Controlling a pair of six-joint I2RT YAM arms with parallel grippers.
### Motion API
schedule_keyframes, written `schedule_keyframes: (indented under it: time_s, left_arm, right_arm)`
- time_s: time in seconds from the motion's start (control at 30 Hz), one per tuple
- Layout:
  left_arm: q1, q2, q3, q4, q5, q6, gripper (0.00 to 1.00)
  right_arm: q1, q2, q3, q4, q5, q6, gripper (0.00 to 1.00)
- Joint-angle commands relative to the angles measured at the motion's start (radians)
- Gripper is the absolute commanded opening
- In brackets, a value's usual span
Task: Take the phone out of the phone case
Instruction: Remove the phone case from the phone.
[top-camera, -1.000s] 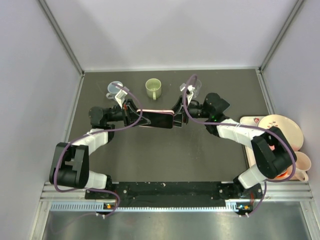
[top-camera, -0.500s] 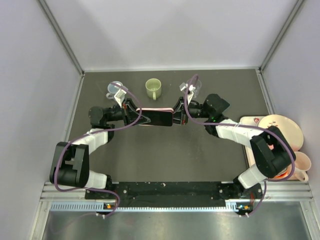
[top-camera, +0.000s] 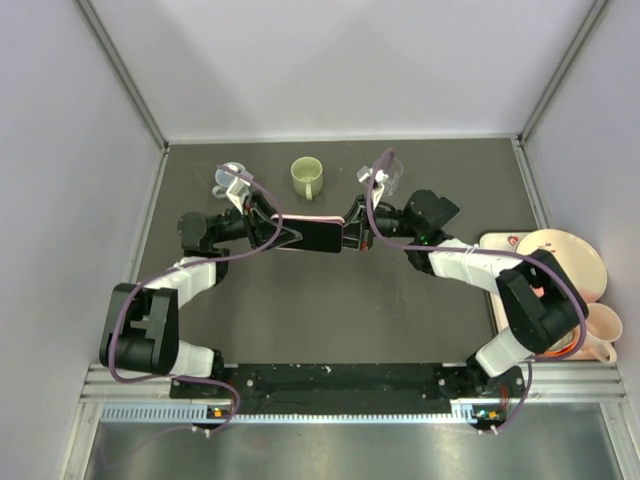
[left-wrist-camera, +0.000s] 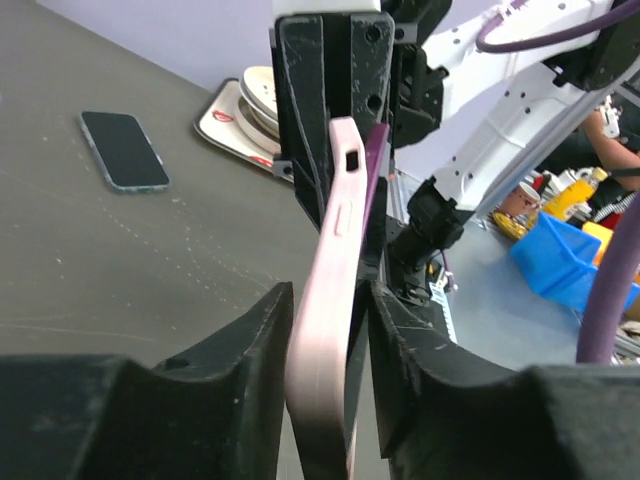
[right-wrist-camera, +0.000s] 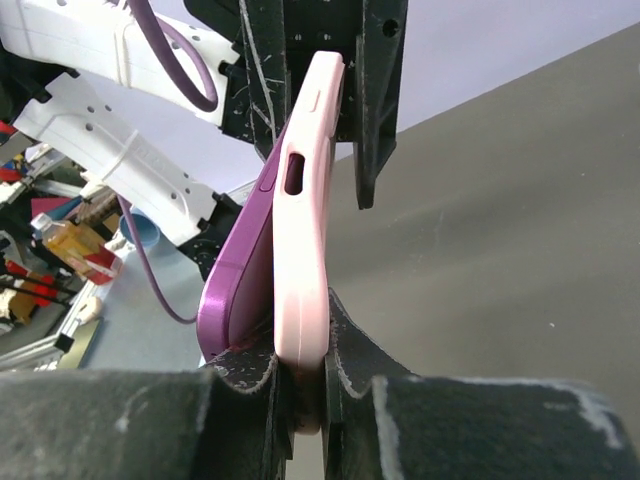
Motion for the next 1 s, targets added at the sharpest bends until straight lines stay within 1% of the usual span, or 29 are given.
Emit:
schedule_keyframes:
  time_s: [0.0, 0.1, 0.17, 0.2, 0.33, 0.4, 0.43, 0.5, 0.57, 0.63, 0.7, 0.73, 0.83, 0.93, 0.97]
  left_arm:
    - [0.014, 0.020, 0.040, -0.004, -0.201, 0.079, 0.47]
    - [0.021, 0.023, 0.043, -0.012, -0.201, 0.075, 0.57]
    - [0.024, 0.024, 0.044, -0.012, -0.201, 0.070, 0.61]
    - [0.024, 0.024, 0.044, -0.012, -0.203, 0.070, 0.64]
    - [0.028, 0.021, 0.046, -0.010, -0.201, 0.070, 0.72]
    - [0.034, 0.020, 0.046, -0.007, -0.198, 0.069, 0.74]
    - [0.035, 0.018, 0.046, -0.007, -0.200, 0.067, 0.78]
    - [0.040, 0.012, 0.048, -0.007, -0.198, 0.062, 0.84]
    - [0.043, 0.007, 0.048, -0.007, -0.195, 0.061, 0.87]
    - [0.046, 0.000, 0.049, -0.007, -0.190, 0.061, 0.89]
    - [0.049, -0.005, 0.048, -0.007, -0.189, 0.062, 0.98]
    - [0.050, -0.011, 0.048, -0.007, -0.189, 0.064, 0.99]
    - [0.057, -0.025, 0.048, -0.010, -0.184, 0.073, 0.99]
    - [0.060, -0.051, 0.048, -0.042, -0.181, 0.107, 0.99]
    - [0.058, -0.063, 0.049, -0.059, -0.181, 0.142, 0.99]
  right_arm:
    - [0.076, 0.006, 0.031, 0.046, -0.114, 0.062, 0.00]
    - [0.076, 0.008, 0.038, 0.026, -0.114, 0.067, 0.00]
    - [0.076, 0.010, 0.043, 0.011, -0.108, 0.073, 0.00]
    - [0.075, 0.011, 0.046, -0.001, -0.105, 0.073, 0.00]
    - [0.076, 0.017, 0.070, -0.084, -0.091, 0.039, 0.00]
    - [0.075, 0.025, 0.080, -0.141, -0.085, 0.027, 0.00]
    - [0.076, 0.028, 0.090, -0.161, -0.082, 0.013, 0.00]
    - [0.076, 0.033, 0.101, -0.198, -0.079, -0.005, 0.00]
    - [0.076, 0.040, 0.115, -0.253, -0.068, -0.034, 0.00]
    - [0.076, 0.046, 0.126, -0.297, -0.062, -0.056, 0.00]
    - [0.076, 0.052, 0.136, -0.334, -0.061, -0.070, 0.00]
    - [0.076, 0.054, 0.152, -0.375, -0.058, -0.085, 0.00]
    - [0.075, 0.068, 0.176, -0.431, -0.050, -0.117, 0.00]
    - [0.076, 0.077, 0.208, -0.520, -0.027, -0.158, 0.00]
    - [0.076, 0.086, 0.219, -0.576, -0.022, -0.171, 0.00]
